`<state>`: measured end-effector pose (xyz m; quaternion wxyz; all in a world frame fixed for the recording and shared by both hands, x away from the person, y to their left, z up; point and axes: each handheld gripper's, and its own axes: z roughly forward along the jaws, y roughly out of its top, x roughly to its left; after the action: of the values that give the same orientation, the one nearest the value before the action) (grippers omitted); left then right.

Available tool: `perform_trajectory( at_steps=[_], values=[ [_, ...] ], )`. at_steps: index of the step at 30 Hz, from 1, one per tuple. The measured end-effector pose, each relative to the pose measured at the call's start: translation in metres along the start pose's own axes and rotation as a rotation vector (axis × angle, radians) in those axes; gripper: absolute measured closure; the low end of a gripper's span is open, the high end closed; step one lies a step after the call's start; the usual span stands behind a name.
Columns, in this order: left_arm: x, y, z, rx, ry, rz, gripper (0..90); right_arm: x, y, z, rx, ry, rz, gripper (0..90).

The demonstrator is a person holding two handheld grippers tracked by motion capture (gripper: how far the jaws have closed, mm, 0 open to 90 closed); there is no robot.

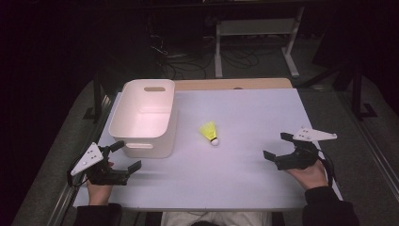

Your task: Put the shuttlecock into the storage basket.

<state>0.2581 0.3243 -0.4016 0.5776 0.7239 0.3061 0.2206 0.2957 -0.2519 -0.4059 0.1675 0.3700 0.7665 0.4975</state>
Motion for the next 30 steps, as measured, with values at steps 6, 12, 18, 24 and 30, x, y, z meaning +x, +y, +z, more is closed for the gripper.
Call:
perform_trajectory(
  at_steps=[6, 12, 18, 24, 30],
  values=[
    [0.000, 0.000, -0.001, -0.001, 0.001, -0.003, 0.0, 0.002, 0.003, 0.000, 0.003, 0.006, -0.014, 0.0],
    [0.000, 0.000, 0.000, -0.004, -0.003, -0.008, 0.0, 0.004, 0.005, 0.003, 0.017, 0.023, -0.015, 0.0],
    [0.000, -0.001, 0.002, 0.012, -0.011, -0.017, 0.0, 0.008, 0.010, 0.007, 0.025, 0.032, -0.022, 0.0],
    [-0.001, -0.002, 0.003, 0.021, -0.013, -0.024, 0.0, 0.012, 0.014, 0.012, 0.051, 0.042, -0.032, 0.0],
    [-0.002, -0.003, 0.002, 0.027, -0.007, -0.031, 0.0, 0.015, 0.019, 0.016, 0.065, 0.051, -0.042, 0.0]
  ],
)
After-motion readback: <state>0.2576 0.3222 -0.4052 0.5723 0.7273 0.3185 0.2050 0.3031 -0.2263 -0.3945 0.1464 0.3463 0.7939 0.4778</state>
